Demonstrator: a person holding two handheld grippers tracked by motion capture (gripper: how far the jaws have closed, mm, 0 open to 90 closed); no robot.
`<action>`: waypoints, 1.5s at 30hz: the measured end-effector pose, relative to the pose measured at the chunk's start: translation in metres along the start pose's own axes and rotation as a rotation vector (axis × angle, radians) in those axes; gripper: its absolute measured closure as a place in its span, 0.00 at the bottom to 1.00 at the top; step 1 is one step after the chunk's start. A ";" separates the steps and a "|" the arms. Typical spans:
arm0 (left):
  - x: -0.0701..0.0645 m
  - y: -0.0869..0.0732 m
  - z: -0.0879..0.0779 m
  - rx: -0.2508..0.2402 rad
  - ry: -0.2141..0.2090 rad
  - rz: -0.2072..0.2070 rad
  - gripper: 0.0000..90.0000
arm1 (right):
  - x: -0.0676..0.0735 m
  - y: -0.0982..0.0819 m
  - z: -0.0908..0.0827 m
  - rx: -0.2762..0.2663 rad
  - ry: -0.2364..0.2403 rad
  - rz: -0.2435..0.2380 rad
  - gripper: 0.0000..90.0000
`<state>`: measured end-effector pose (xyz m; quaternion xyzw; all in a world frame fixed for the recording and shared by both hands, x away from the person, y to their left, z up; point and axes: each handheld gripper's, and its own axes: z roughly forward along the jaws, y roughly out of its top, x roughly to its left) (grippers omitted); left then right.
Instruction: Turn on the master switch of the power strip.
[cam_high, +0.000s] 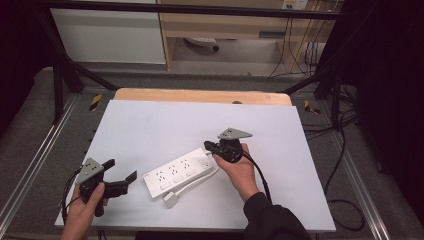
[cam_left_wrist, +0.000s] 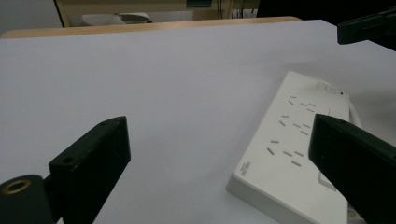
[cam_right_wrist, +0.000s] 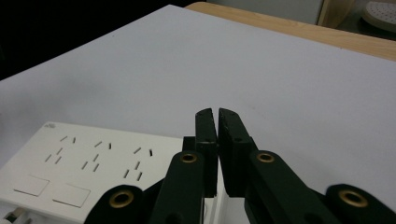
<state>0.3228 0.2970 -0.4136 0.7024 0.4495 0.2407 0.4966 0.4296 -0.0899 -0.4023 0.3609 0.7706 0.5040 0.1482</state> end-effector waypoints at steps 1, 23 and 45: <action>0.000 0.000 0.001 0.003 0.001 -0.005 0.06 | -0.001 0.002 -0.001 -0.002 0.005 0.010 0.90; 0.001 -0.001 0.001 0.008 0.014 -0.014 0.06 | -0.013 0.027 -0.013 0.003 -0.065 0.081 0.09; 0.002 -0.001 0.000 0.008 0.013 -0.014 0.06 | -0.022 0.042 -0.032 -0.065 -0.114 0.080 0.11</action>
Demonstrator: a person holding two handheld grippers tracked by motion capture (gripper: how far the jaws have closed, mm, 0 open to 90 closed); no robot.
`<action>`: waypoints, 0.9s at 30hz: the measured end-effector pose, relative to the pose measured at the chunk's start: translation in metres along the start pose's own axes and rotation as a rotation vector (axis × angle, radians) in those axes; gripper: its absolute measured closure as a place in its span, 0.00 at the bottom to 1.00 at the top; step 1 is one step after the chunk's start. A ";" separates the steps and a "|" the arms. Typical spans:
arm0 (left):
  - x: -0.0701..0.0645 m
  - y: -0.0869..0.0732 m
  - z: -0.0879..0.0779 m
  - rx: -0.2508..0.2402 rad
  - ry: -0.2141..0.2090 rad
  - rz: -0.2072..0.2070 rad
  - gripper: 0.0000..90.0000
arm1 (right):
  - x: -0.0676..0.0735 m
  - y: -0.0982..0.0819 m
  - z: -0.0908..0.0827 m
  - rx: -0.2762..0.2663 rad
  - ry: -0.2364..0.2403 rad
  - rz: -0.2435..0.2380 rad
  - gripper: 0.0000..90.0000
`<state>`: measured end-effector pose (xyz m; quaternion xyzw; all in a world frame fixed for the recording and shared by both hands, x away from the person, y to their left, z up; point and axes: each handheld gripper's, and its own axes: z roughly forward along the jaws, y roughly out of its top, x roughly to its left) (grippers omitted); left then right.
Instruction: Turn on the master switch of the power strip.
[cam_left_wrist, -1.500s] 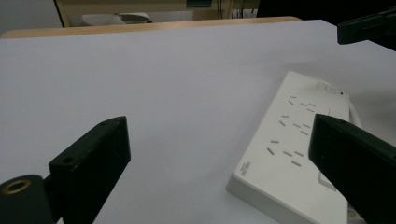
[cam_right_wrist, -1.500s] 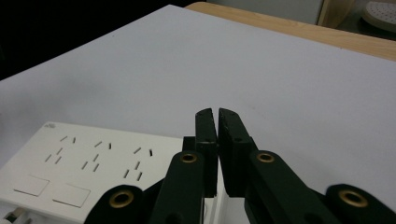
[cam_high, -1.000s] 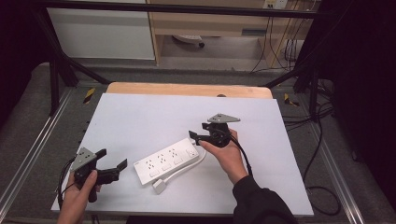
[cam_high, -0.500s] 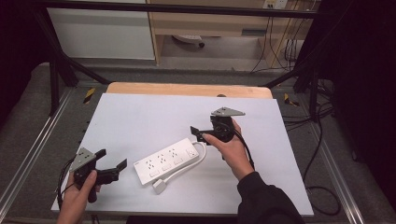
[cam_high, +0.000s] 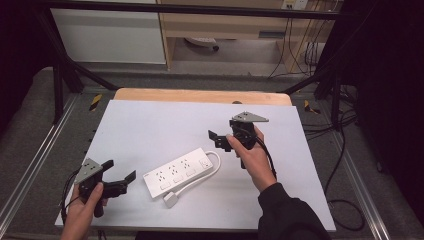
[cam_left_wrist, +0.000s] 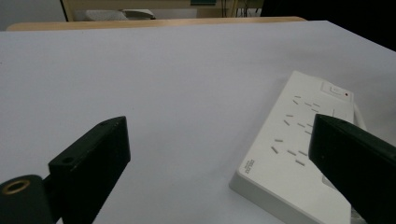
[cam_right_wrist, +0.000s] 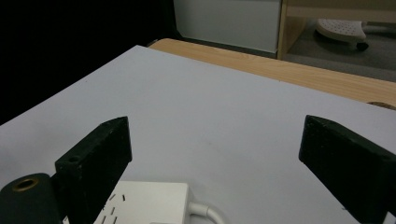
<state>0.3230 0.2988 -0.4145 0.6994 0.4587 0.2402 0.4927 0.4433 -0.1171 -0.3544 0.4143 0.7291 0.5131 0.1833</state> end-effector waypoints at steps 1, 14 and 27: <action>0.000 0.000 0.000 0.000 0.000 0.000 0.06 | -0.001 0.000 -0.001 0.000 -0.004 0.005 0.11; 0.001 0.000 -0.001 0.000 0.010 -0.012 0.06 | -0.014 0.003 -0.020 -0.009 -0.028 -0.007 0.07; 0.002 0.000 -0.001 0.001 0.013 -0.014 0.06 | -0.037 0.000 -0.051 -0.031 -0.065 -0.004 0.09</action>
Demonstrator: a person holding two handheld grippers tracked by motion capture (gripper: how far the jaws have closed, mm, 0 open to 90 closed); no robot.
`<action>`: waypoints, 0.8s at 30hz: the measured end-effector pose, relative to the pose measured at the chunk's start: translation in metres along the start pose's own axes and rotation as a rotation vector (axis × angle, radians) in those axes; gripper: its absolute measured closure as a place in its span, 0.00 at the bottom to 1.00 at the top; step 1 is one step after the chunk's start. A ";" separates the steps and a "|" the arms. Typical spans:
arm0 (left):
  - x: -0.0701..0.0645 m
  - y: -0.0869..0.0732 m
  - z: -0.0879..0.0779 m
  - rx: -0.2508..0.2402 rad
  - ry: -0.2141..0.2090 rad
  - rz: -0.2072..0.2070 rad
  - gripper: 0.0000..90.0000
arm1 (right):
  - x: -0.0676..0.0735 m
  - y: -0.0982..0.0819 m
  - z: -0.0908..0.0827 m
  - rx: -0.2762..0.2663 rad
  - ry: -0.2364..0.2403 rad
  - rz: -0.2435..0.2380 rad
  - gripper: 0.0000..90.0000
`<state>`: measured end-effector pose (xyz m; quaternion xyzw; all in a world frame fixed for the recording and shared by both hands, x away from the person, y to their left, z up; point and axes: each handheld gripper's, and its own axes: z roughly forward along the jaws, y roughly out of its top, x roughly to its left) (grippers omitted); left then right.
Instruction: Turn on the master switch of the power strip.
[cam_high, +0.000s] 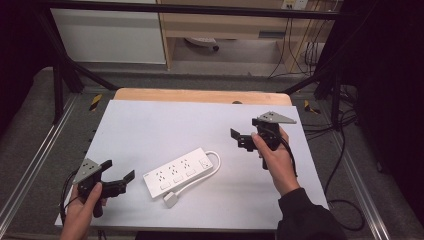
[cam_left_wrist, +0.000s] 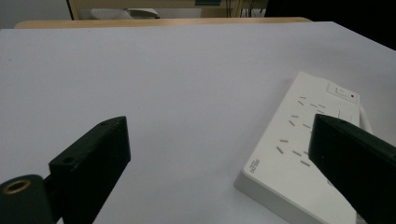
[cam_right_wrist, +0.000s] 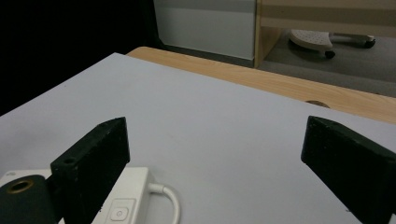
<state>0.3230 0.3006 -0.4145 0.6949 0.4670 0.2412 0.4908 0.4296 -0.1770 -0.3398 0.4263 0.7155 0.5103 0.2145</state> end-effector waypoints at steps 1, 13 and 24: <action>0.000 0.000 0.000 0.001 0.000 -0.001 0.06 | -0.002 -0.001 -0.002 0.000 -0.003 0.001 0.09; -0.002 0.000 0.001 0.003 -0.005 0.012 0.06 | -0.024 -0.010 -0.024 -0.016 -0.037 0.037 0.08; -0.002 0.001 0.001 -0.003 -0.001 0.018 0.06 | -0.045 -0.024 -0.051 -0.033 -0.090 0.067 0.08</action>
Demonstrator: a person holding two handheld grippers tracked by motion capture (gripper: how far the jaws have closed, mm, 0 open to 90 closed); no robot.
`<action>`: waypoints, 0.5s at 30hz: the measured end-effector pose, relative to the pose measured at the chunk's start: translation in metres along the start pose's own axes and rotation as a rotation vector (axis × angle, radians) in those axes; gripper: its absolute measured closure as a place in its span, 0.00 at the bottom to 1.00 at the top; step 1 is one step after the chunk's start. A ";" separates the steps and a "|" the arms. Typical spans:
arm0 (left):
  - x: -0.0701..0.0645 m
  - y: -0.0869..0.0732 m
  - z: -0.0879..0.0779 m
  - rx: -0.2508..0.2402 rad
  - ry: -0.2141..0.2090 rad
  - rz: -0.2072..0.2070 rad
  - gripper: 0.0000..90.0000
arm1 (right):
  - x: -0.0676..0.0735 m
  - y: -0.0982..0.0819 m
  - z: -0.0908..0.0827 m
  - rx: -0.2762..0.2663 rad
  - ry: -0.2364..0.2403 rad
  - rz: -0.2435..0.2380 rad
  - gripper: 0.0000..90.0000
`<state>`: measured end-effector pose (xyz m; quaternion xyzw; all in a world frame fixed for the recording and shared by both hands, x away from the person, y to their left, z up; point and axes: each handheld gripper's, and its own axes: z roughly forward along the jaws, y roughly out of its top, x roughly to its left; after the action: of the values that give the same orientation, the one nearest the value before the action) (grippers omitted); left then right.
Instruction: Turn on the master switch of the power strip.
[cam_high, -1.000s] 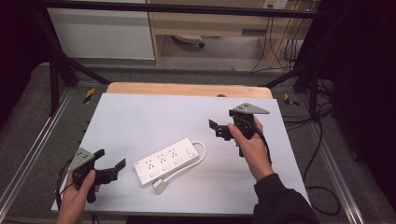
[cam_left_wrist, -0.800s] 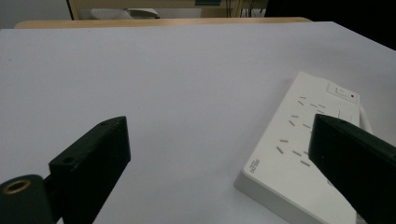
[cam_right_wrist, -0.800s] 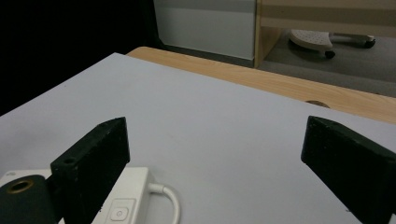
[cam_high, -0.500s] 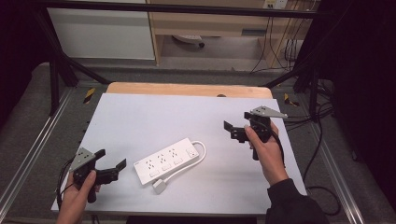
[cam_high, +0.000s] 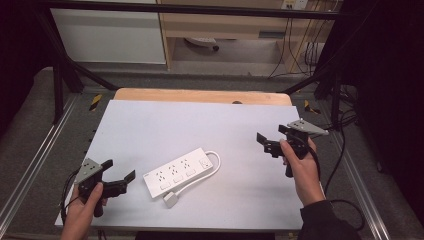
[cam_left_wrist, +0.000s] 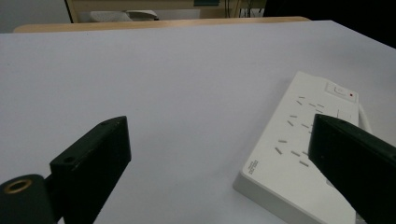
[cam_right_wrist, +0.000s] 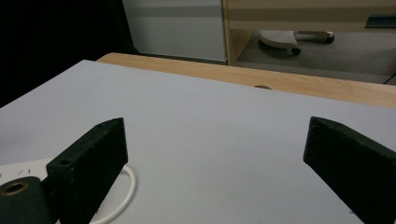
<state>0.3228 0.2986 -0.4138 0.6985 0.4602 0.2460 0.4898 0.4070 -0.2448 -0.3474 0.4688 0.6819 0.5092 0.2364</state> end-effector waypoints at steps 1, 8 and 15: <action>0.000 0.000 0.000 0.000 0.002 -0.003 0.06 | -0.002 -0.002 -0.002 -0.001 -0.004 -0.001 0.08; 0.001 0.000 0.000 0.001 0.004 -0.004 0.07 | -0.016 -0.015 -0.017 -0.014 -0.027 0.020 0.07; 0.002 0.000 -0.001 -0.009 0.008 -0.012 0.07 | -0.029 -0.028 -0.028 -0.021 -0.051 0.040 0.07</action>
<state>0.3226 0.3009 -0.4132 0.6926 0.4650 0.2478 0.4925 0.3859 -0.2845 -0.3670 0.4927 0.6607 0.5091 0.2482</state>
